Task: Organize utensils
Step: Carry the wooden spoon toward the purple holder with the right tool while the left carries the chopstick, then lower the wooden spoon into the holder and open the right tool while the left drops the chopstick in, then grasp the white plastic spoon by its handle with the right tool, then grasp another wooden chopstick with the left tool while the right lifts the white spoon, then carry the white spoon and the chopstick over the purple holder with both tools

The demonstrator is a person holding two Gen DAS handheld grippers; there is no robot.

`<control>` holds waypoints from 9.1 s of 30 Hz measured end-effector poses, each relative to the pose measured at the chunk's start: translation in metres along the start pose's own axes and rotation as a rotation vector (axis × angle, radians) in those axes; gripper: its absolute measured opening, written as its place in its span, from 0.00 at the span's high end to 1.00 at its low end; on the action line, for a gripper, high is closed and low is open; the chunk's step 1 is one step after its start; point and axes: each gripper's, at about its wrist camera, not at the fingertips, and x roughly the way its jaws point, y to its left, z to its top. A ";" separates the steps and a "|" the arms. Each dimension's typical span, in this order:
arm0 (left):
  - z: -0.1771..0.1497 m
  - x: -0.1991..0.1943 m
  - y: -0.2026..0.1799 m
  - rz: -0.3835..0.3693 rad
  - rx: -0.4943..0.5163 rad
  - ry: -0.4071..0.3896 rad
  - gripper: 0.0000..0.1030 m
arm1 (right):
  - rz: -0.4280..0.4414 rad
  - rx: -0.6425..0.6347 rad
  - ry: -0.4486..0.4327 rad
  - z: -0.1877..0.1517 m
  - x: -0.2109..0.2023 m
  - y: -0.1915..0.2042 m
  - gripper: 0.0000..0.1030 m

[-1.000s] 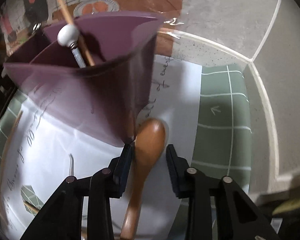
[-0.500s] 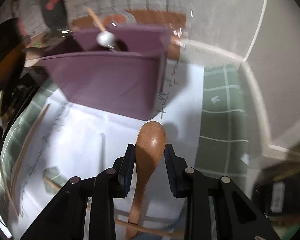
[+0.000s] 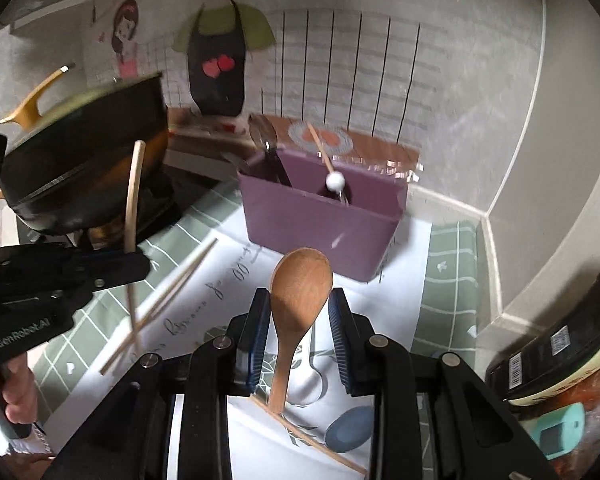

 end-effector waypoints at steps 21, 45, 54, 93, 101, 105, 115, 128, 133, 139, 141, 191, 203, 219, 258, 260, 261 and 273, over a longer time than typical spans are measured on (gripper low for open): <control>0.181 -0.034 -0.043 0.071 0.175 -0.320 0.93 | -0.214 -0.029 -0.302 0.155 -0.075 -0.034 0.73; 0.050 0.142 -0.020 -0.213 0.128 0.302 0.45 | -0.064 -0.003 -0.016 0.072 0.047 -0.063 0.73; 0.042 0.191 -0.028 -0.127 0.069 0.368 0.47 | -0.089 0.041 0.046 0.042 0.048 -0.088 0.73; 0.213 0.009 -0.017 0.059 0.096 -0.492 0.94 | -0.229 -0.014 -0.304 0.175 -0.021 -0.042 0.73; 0.183 0.089 0.012 0.094 0.054 -0.435 0.94 | -0.209 0.007 -0.198 0.148 0.054 -0.052 0.73; 0.167 0.116 0.022 0.103 0.037 -0.414 0.94 | -0.200 0.018 -0.149 0.137 0.087 -0.059 0.73; 0.132 0.168 0.037 0.159 0.005 -0.202 0.92 | -0.179 0.005 -0.024 0.097 0.144 -0.050 0.73; 0.103 0.125 0.038 0.195 -0.045 -0.131 0.42 | -0.117 0.053 0.038 0.076 0.126 -0.048 0.42; 0.093 0.090 0.026 0.189 -0.035 -0.102 0.39 | -0.115 0.057 -0.002 0.067 0.083 -0.045 0.38; 0.056 0.052 0.020 0.185 0.010 -0.033 0.27 | -0.097 0.021 0.002 0.034 0.046 -0.031 0.37; 0.036 0.046 0.020 0.180 0.028 0.019 0.27 | -0.104 -0.002 0.018 0.018 0.037 -0.026 0.37; -0.069 0.068 0.066 0.071 -0.096 0.396 0.27 | 0.048 0.149 0.182 -0.065 0.057 -0.030 0.70; -0.060 0.057 0.090 0.048 -0.127 0.362 0.27 | 0.031 0.103 0.315 -0.022 0.149 -0.019 0.86; -0.024 0.144 0.074 0.235 0.038 0.475 0.79 | 0.015 0.068 0.234 -0.046 0.085 -0.023 0.92; 0.042 -0.049 -0.015 0.005 0.050 -0.102 0.94 | 0.039 0.043 -0.069 -0.002 -0.033 0.007 0.92; 0.057 -0.057 -0.022 0.007 0.069 -0.142 0.94 | 0.025 0.039 -0.105 0.010 -0.042 0.004 0.92; 0.067 -0.061 -0.026 0.007 0.081 -0.161 0.94 | 0.015 0.036 -0.127 0.018 -0.048 0.002 0.92; 0.193 -0.077 -0.040 0.023 0.131 -0.373 0.94 | -0.137 -0.031 -0.378 0.143 -0.093 -0.018 0.92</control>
